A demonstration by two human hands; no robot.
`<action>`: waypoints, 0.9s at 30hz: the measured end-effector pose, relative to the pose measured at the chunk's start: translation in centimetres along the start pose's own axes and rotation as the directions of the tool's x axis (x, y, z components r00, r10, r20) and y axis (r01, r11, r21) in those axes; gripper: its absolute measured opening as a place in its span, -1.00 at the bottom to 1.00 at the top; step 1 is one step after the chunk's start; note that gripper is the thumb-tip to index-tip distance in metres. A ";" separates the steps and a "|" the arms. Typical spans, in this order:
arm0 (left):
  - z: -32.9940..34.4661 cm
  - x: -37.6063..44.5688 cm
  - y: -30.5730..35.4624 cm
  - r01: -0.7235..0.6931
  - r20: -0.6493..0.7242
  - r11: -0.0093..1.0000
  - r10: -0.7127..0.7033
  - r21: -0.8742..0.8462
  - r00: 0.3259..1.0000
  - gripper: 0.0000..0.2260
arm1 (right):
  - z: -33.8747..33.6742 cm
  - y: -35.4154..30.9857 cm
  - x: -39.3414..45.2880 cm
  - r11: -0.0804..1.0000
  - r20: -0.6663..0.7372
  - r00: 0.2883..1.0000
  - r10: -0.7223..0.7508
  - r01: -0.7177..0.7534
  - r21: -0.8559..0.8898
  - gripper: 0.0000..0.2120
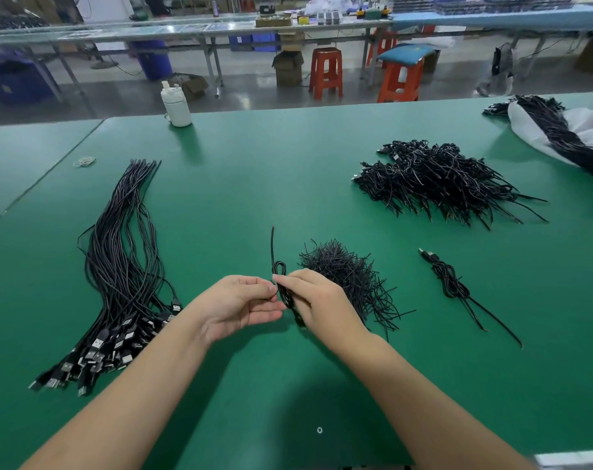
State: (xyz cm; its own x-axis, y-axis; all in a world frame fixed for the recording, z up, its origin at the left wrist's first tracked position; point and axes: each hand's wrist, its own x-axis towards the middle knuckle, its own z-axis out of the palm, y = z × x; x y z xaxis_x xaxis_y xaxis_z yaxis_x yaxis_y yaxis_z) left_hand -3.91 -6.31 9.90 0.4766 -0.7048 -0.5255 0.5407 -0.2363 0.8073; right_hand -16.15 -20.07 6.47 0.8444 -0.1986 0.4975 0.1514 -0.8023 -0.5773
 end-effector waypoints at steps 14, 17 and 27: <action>-0.3 -0.1 -0.2 0.021 0.026 0.997 -0.022 0.069 0.999 -0.89 | 0.0 -0.3 -0.1 0.998 -0.007 1.000 -0.017 0.016 -0.055 -0.67; -0.4 -0.1 -0.3 0.041 0.036 0.997 -0.043 0.071 0.998 -0.89 | 0.0 -0.2 0.0 0.994 -0.001 0.998 -0.063 0.063 -0.090 -0.58; -1.0 -0.4 -0.2 -0.212 0.086 0.900 0.194 0.380 0.977 -0.89 | 0.1 0.1 0.2 0.997 -0.020 0.996 0.082 -0.081 0.003 -0.78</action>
State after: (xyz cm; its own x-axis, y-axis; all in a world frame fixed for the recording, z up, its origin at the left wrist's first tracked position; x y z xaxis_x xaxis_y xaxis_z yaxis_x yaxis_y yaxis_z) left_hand -3.52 -5.37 9.67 0.5108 -0.7921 -0.3342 0.1226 -0.3176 0.9403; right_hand -15.89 -20.13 6.41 0.8434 -0.2748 0.4618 0.0839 -0.7816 -0.6182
